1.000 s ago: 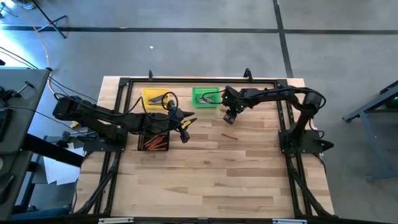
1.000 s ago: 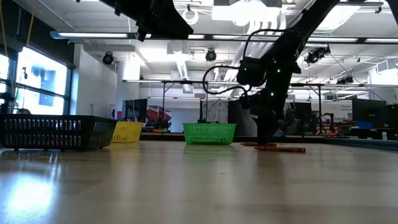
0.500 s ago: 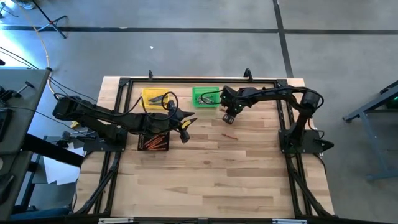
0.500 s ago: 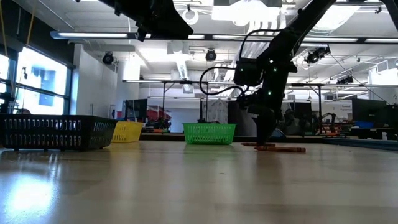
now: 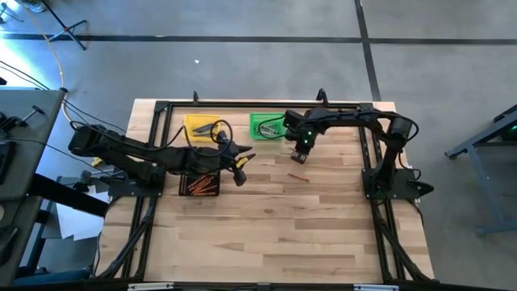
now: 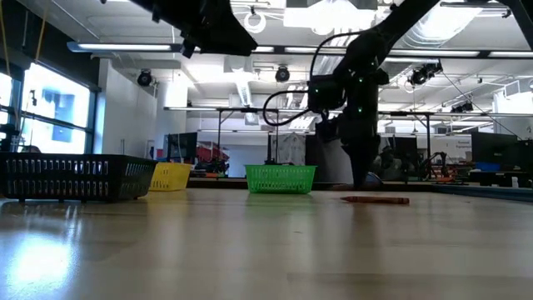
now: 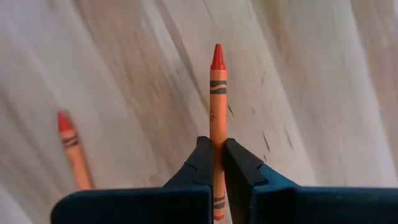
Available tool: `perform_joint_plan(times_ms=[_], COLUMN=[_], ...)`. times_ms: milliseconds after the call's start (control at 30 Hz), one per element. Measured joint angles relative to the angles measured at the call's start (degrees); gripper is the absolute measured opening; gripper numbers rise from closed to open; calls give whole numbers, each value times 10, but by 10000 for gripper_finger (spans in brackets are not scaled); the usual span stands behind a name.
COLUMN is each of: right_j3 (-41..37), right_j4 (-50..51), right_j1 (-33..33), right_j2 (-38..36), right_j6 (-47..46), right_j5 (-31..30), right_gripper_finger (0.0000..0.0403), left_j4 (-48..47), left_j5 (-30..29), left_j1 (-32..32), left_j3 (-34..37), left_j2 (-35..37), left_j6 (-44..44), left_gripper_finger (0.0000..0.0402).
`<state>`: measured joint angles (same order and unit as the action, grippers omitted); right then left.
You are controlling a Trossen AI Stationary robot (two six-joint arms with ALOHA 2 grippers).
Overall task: Sort crayons
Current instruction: Put the orange crayon into the black bin
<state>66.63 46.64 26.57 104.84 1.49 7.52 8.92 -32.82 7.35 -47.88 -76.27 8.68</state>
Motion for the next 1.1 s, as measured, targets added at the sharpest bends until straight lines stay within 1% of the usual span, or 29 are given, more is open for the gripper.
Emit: perform_joint_plan(times_ms=[133, 200, 300, 400, 500, 600, 733, 800, 900, 1000, 1033, 1100], right_j3=[21, 27, 36, 36, 12, -37, -137, -194, -274, -332, -344, -358], right_j4=[33, 41, 34, -9, -104, -224, -412, -511, -667, -808, -842, -874], right_j1=[0, 4, 16, 24, 17, -4, -40, -58, -86, -116, -127, -146], right_j2=[-19, -43, -96, -160, -229, -287, -351, -375, -396, -397, -393, -387], right_j6=[19, 22, 19, 7, -5, -13, -41, -58, -89, -114, -119, -120], right_j5=[-3, -4, -6, -10, -2, 15, 27, 28, 28, 28, 28, 26], right_gripper_finger=[2, 2, 2, 2, 2, 2, 2, 2, 2, 2, 2, 2], left_j4=[-23, -38, -56, -67, -51, 34, 213, 315, 442, 496, 508, 528], left_j5=[0, -1, -18, -39, -57, -73, -56, -21, 54, 110, 121, 137], left_j1=[0, 1, 5, 11, 13, 9, -8, -17, -31, -48, -53, -60], left_j3=[0, 0, 0, 0, 10, 46, 103, 128, 150, 151, 148, 137], left_j2=[0, 0, 0, 0, -2, -12, -26, -36, -52, -74, -82, -100], left_j6=[19, 30, 43, 44, -2, -56, -108, -138, -170, -156, -147, -135], left_gripper_finger=[101, 101, 101, 101, 101, 101, 101, 101, 101, 101, 101, 101])
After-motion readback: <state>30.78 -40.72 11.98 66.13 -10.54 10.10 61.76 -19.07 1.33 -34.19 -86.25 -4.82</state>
